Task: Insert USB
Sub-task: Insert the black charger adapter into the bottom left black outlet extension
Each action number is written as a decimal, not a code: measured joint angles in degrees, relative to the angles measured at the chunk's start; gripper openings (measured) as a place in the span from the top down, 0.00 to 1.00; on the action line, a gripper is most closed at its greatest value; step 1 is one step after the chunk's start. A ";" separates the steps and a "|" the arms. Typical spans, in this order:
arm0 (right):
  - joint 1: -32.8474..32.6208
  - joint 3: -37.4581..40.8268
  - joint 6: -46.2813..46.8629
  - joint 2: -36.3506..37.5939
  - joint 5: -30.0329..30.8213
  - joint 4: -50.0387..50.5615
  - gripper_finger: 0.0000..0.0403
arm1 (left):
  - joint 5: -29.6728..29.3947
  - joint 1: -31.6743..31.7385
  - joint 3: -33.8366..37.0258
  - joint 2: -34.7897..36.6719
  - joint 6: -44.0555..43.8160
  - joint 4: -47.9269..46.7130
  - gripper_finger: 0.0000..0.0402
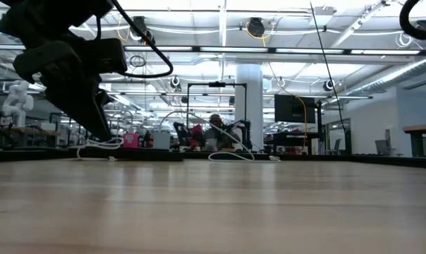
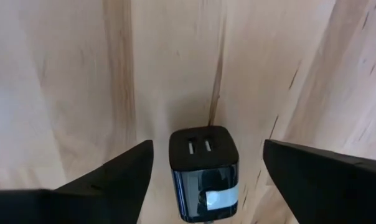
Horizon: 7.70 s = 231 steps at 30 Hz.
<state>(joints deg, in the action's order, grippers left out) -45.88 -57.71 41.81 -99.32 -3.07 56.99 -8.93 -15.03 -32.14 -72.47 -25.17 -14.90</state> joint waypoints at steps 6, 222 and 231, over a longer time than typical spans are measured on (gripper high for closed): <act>0.03 0.00 1.07 -1.95 -1.52 -0.86 0.45 | 0.48 0.02 0.00 0.02 0.02 0.04 0.77; 17.65 -20.96 -3.51 -19.46 67.36 -68.09 0.71 | -4.50 -42.12 -17.08 -23.61 -43.17 -19.73 1.00; 17.64 -20.98 -4.67 -19.48 67.37 -69.24 0.71 | -10.93 -39.53 -16.99 -14.15 -41.22 -30.52 1.00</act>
<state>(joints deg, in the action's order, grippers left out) -28.24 -78.70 37.14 -118.80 64.30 -12.25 -19.86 -54.56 -49.13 -86.62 -66.39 -45.42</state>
